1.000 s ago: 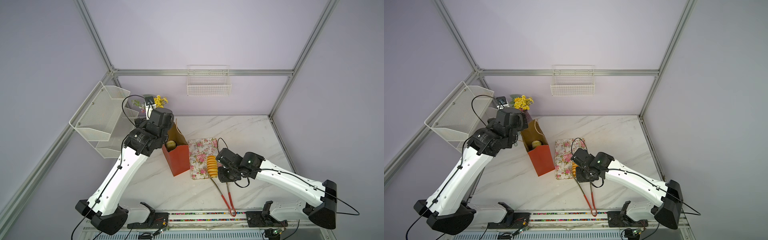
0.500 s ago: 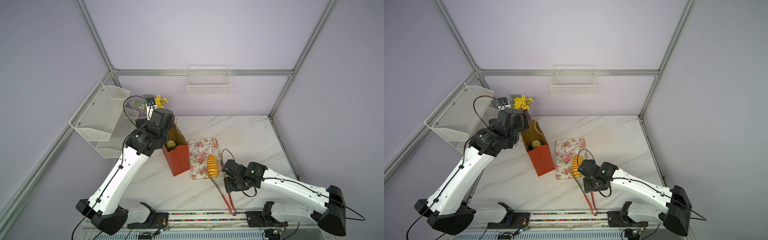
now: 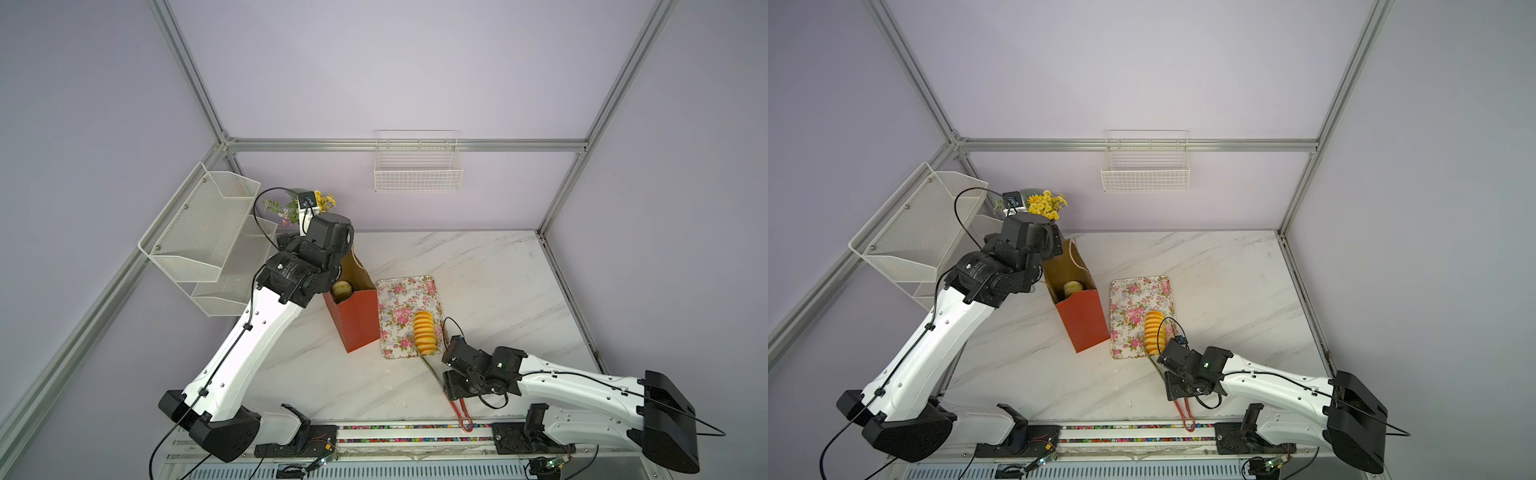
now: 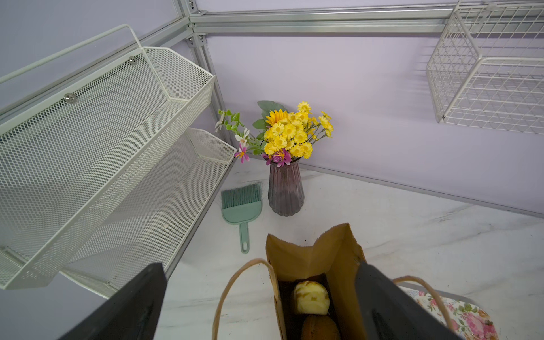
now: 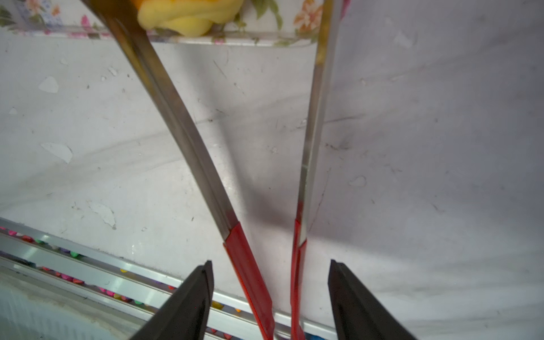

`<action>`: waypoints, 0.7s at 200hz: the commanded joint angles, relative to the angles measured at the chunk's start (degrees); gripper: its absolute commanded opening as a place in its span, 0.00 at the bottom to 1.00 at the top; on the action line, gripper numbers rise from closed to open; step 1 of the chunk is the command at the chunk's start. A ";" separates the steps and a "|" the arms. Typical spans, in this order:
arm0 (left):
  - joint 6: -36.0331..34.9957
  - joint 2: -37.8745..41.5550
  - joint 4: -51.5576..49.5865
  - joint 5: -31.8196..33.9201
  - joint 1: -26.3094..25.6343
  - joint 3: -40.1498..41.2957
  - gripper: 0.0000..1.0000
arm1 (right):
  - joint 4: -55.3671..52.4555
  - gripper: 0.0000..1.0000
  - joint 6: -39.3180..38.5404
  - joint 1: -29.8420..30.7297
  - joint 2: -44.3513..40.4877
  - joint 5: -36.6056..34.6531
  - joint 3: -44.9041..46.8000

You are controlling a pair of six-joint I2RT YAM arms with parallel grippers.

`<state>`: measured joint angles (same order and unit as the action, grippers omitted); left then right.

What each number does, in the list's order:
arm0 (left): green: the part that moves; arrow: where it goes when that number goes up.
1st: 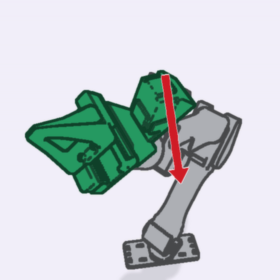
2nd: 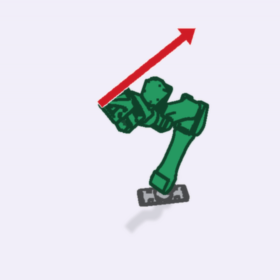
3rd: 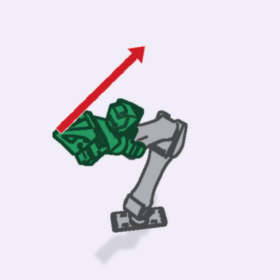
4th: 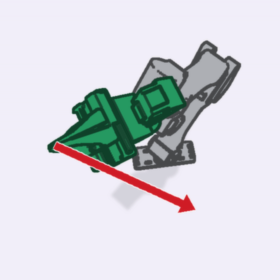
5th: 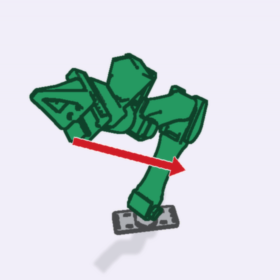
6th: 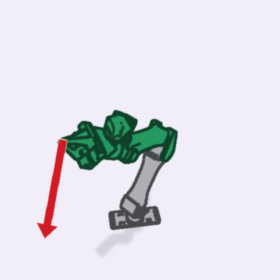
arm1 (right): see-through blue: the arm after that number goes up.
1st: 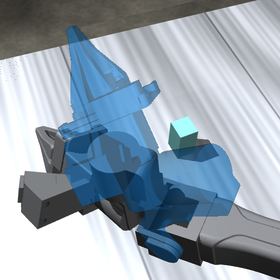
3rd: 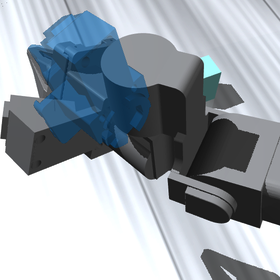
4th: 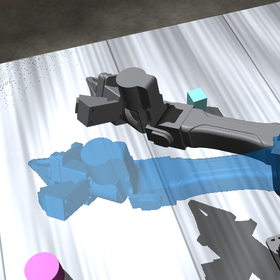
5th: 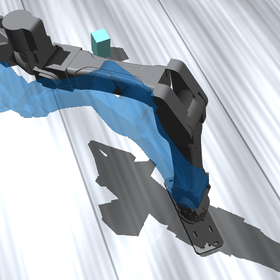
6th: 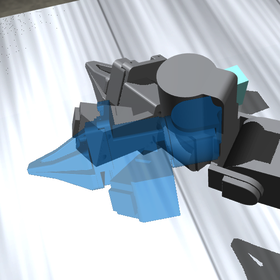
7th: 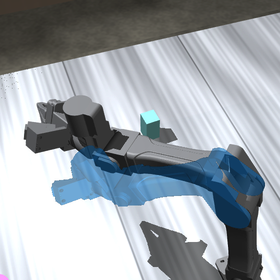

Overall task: Pack bread into a paper bag
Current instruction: Pick up the fake bread from the plate.

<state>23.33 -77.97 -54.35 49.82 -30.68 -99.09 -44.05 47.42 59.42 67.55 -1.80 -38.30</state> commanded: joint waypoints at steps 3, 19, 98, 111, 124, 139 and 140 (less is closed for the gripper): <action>-0.39 0.04 0.73 0.10 -0.43 -2.40 1.00 | 3.43 0.69 0.67 2.11 3.78 -0.56 -0.01; -0.48 -0.07 0.65 0.29 -0.65 -2.60 1.00 | 3.93 0.69 0.62 3.01 5.50 -0.58 -0.19; -0.74 0.02 0.47 0.89 -0.92 -2.95 1.00 | 2.13 0.62 3.56 4.74 9.59 -3.19 0.25; -0.74 0.10 0.47 0.98 -0.99 -3.00 1.00 | 2.49 0.57 4.25 4.76 9.71 -3.33 0.42; -0.78 0.19 0.44 1.09 -0.97 -2.80 1.00 | 3.05 0.49 4.98 4.75 9.15 -3.47 0.51; -0.83 0.41 0.47 1.25 -1.00 -2.56 1.00 | 2.63 0.44 5.49 4.74 8.25 -3.73 -0.12; -0.83 0.43 0.47 1.29 -0.98 -2.54 1.00 | 2.60 0.44 5.54 4.74 8.18 -3.73 -0.20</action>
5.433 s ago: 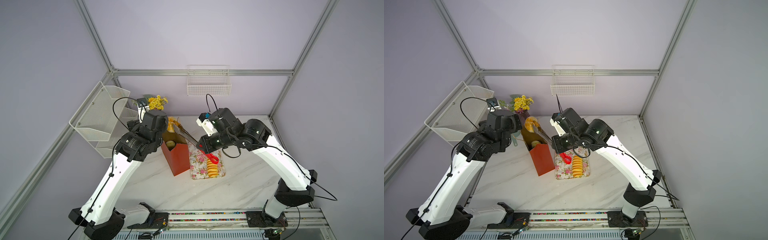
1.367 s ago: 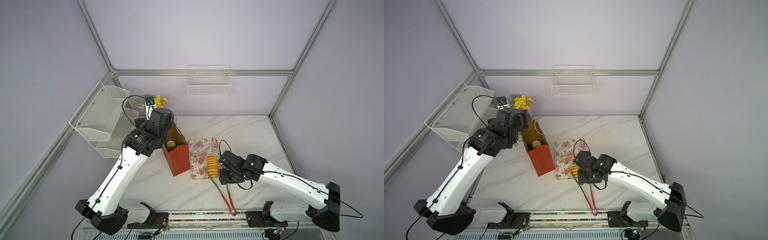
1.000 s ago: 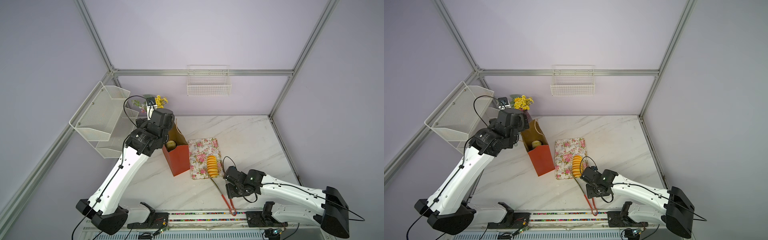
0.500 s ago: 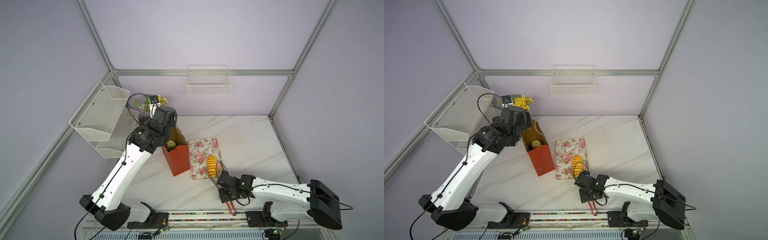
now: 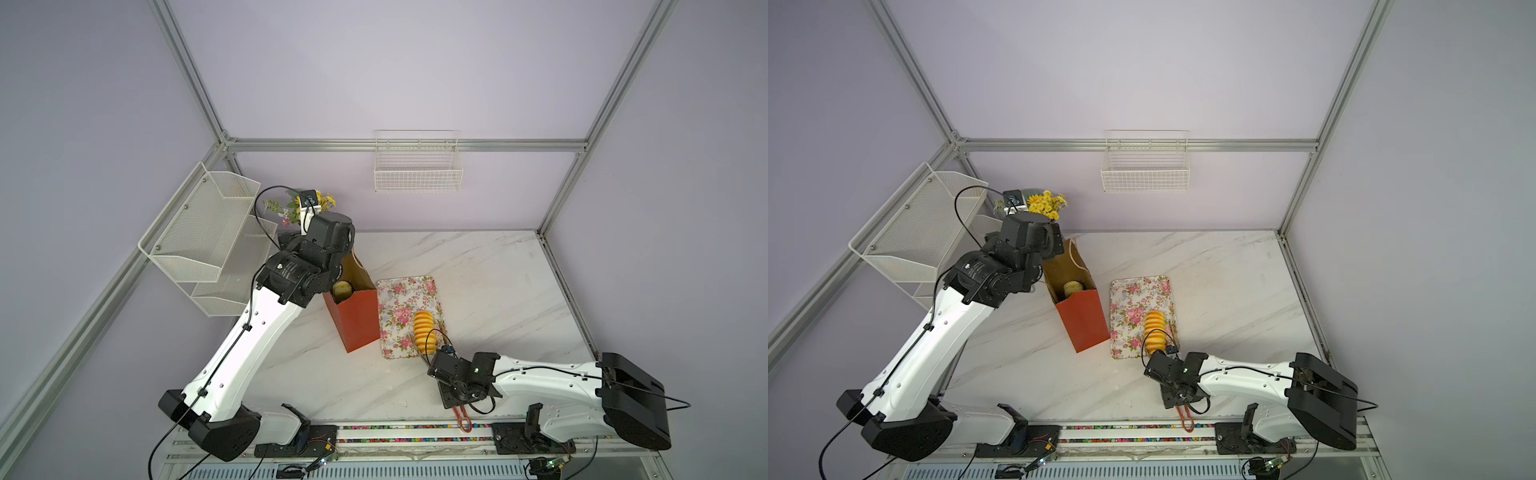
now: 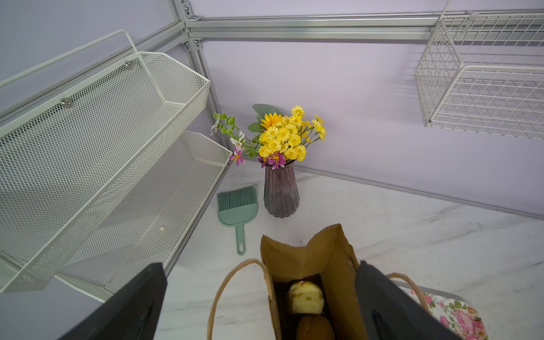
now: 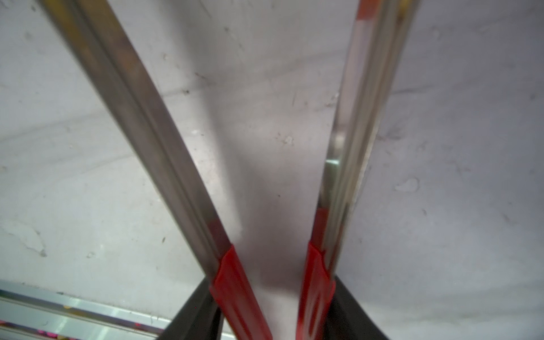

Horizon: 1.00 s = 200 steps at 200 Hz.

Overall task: Pack bread into a paper bag
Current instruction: Pick up the fake bread from the plate.

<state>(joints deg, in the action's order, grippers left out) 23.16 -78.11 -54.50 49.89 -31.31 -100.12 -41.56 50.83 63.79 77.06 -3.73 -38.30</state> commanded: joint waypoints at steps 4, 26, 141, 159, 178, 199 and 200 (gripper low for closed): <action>-0.61 0.58 0.62 1.34 -0.38 -1.45 1.00 | -0.27 0.43 2.17 0.41 -1.53 -1.77 -0.60; -0.40 0.76 0.62 1.53 -0.40 -1.05 1.00 | -3.26 0.40 1.87 0.37 -2.10 -1.81 -4.04; 1.10 2.39 0.64 2.14 -0.33 0.66 1.00 | -25.49 0.09 -3.18 0.32 0.42 -2.97 -33.93; 1.11 2.52 0.71 2.24 -0.33 0.63 1.00 | -30.38 0.07 -5.44 0.37 2.23 -6.25 -41.92; 1.01 2.61 0.71 2.54 -0.39 0.72 1.00 | -33.27 0.06 -10.49 0.31 4.51 -10.07 -52.48; 1.01 2.58 0.71 2.31 -0.40 0.61 1.00 | -34.82 0.07 -17.88 0.35 10.27 -11.78 -67.18; 1.01 2.60 0.71 2.27 -0.37 0.61 1.00 | -34.91 0.07 -18.27 0.32 10.64 -11.80 -67.92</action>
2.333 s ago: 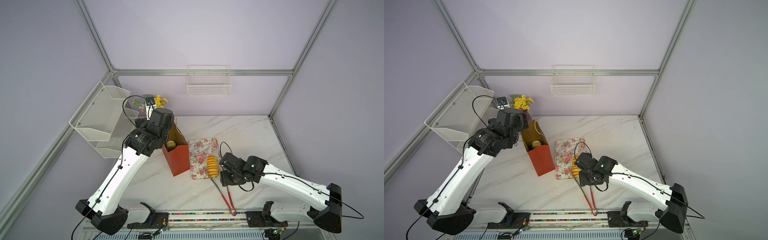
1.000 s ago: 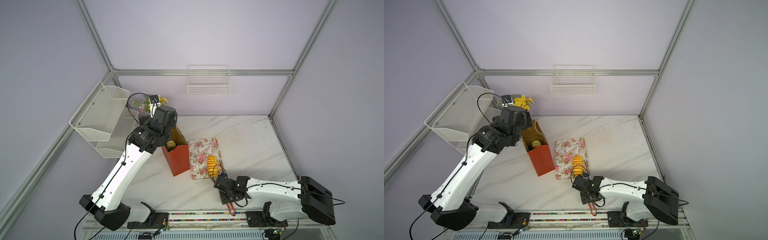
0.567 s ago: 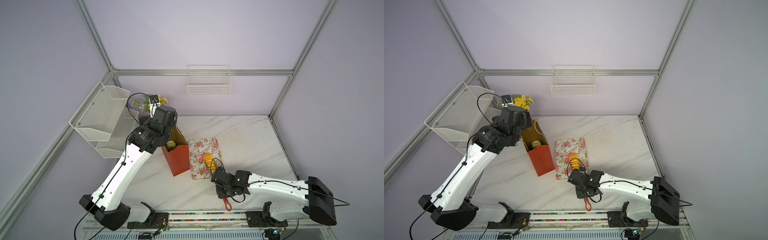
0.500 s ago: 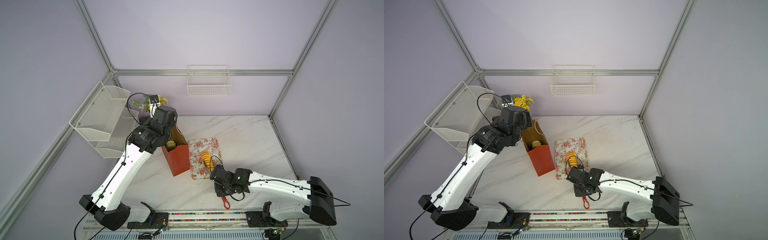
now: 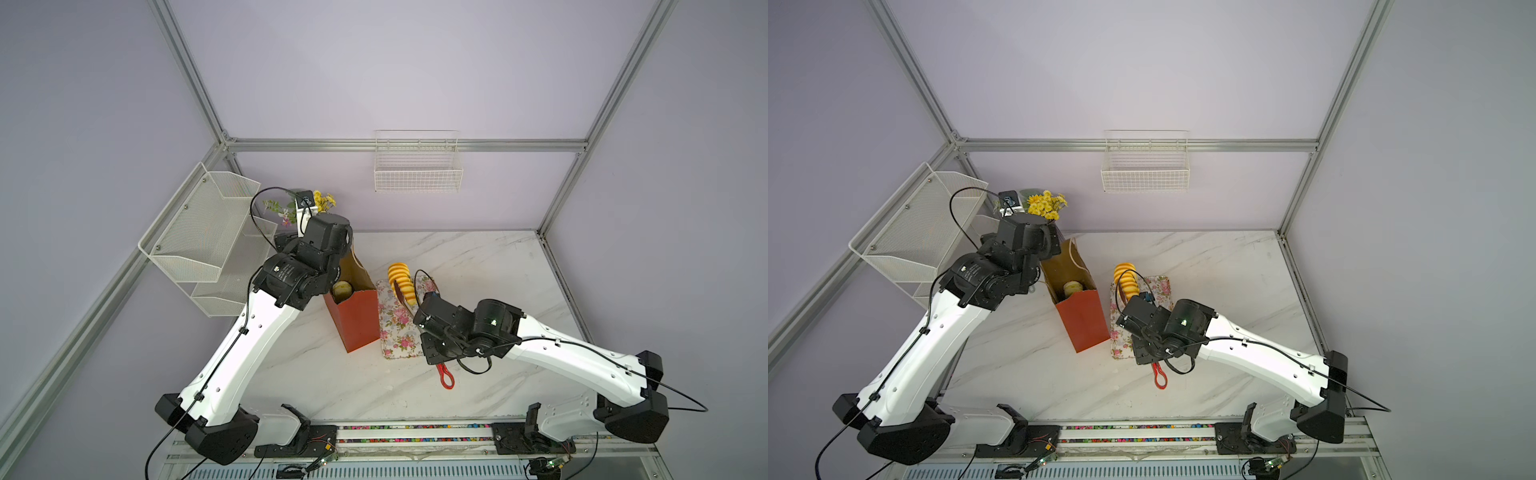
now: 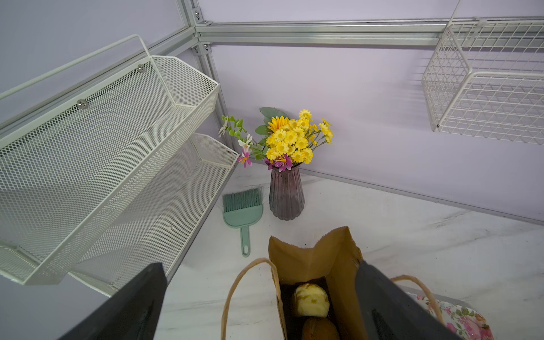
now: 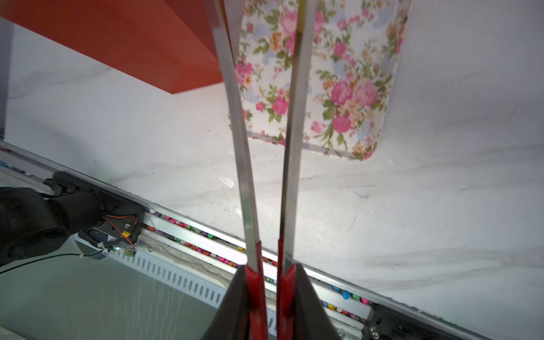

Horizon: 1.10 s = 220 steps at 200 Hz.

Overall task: Pack bread into a paper bag
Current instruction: Pick up the fake bread from the plate, then place the fake bread in the paper bag.

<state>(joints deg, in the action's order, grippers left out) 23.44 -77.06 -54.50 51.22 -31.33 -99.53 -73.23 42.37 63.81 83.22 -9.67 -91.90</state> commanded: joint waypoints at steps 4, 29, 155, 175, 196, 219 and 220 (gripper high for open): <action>0.73 1.56 0.72 0.90 -0.31 -0.07 1.00 | -3.67 0.06 -11.13 0.26 5.90 -5.84 -17.29; 0.56 2.03 0.73 1.41 -0.43 -0.06 1.00 | -5.91 0.07 -16.96 0.35 14.02 -4.17 -33.70; -8.64 3.34 4.55 7.46 -0.46 -5.64 1.00 | -2.58 0.06 -17.26 0.37 19.43 11.47 -35.70; -12.15 3.40 7.53 8.18 -0.42 -6.47 1.00 | -2.00 0.06 -16.50 0.35 19.17 12.75 -33.84; -14.53 3.08 9.44 8.46 -0.41 -7.38 1.00 | -2.22 0.06 -16.07 0.43 19.26 13.06 -33.70; -14.61 2.80 9.58 8.16 -0.40 -7.62 1.00 | -3.45 0.06 -16.09 0.38 19.50 12.08 -34.66; -14.59 2.79 9.58 8.18 -0.40 -7.57 1.00 | -3.56 0.07 -16.09 0.41 19.51 12.02 -34.75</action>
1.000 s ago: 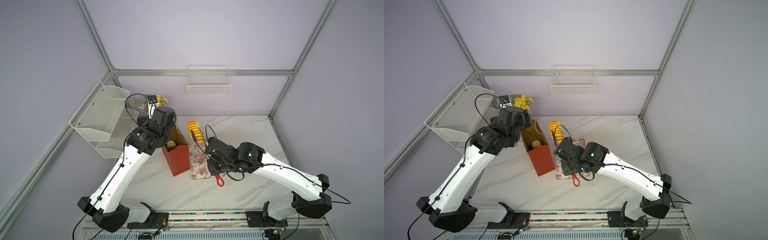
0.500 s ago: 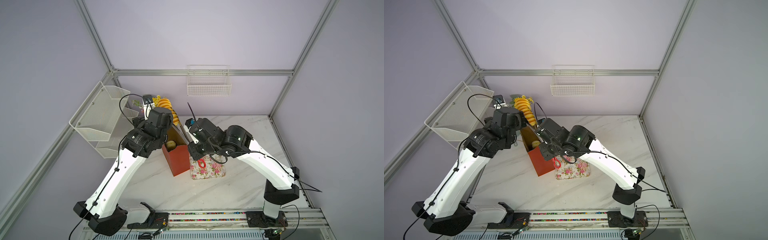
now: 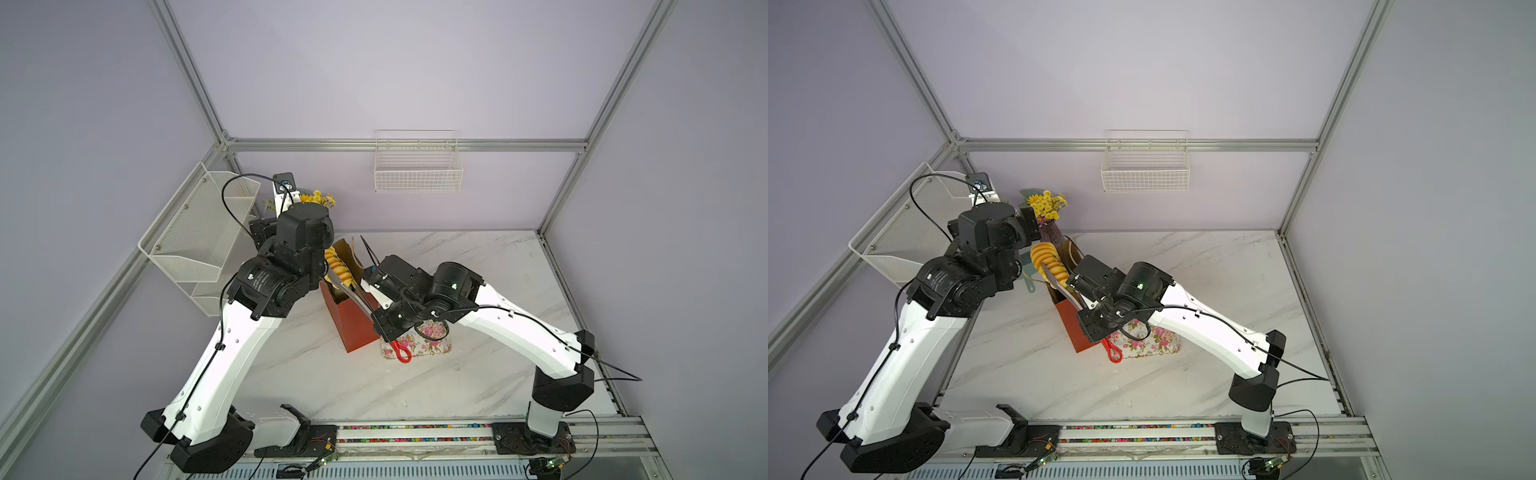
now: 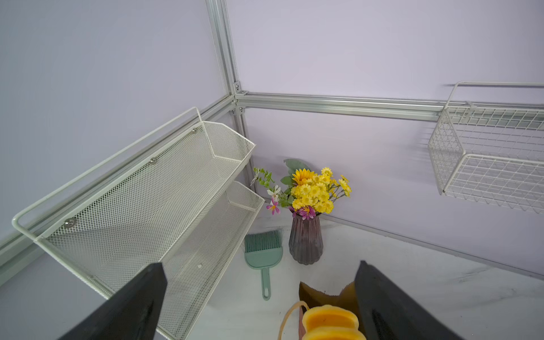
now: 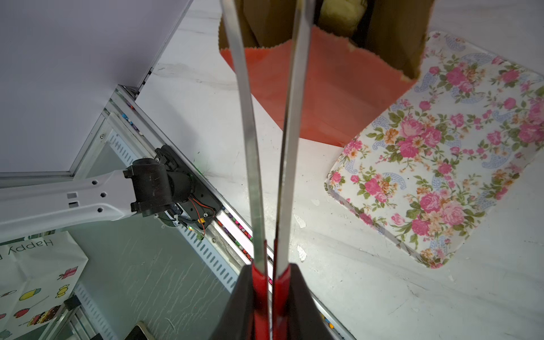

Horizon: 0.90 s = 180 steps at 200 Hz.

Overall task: Pack bread into a paper bag
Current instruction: Place the fake bread in the paper bag.

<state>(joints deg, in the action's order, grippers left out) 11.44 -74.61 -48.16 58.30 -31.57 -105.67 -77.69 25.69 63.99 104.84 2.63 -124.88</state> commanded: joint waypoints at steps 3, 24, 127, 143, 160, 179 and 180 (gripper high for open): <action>-2.57 0.34 3.28 1.11 -0.17 -1.39 1.00 | 0.61 0.07 0.59 0.26 -2.06 -0.59 -1.98; -2.34 0.47 3.25 1.07 -0.24 -0.78 1.00 | -1.74 0.07 0.58 0.25 -1.48 -2.51 -3.06; 0.58 0.34 2.36 -0.55 -0.95 2.00 1.00 | -4.25 0.17 1.04 0.17 -0.45 -4.64 -3.76; 0.53 0.51 2.28 -0.43 -1.03 2.38 1.00 | -4.00 0.24 0.88 0.18 -0.51 -5.01 -4.22; 0.53 0.82 2.27 -0.13 -1.04 3.05 1.00 | -3.70 0.29 0.69 0.17 -0.86 -5.01 -4.32; 0.51 1.04 2.20 0.05 -1.04 3.53 1.00 | -3.52 0.31 0.59 0.17 -1.04 -5.09 -4.23; 0.51 1.04 2.24 0.06 -1.04 3.49 1.00 | -3.52 0.31 0.59 0.17 -1.08 -5.09 -4.28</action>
<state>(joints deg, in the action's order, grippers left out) 11.40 -74.61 -47.22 58.13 -32.34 -102.65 -83.11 26.63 63.99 104.84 -1.04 -127.44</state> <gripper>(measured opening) 0.997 0.307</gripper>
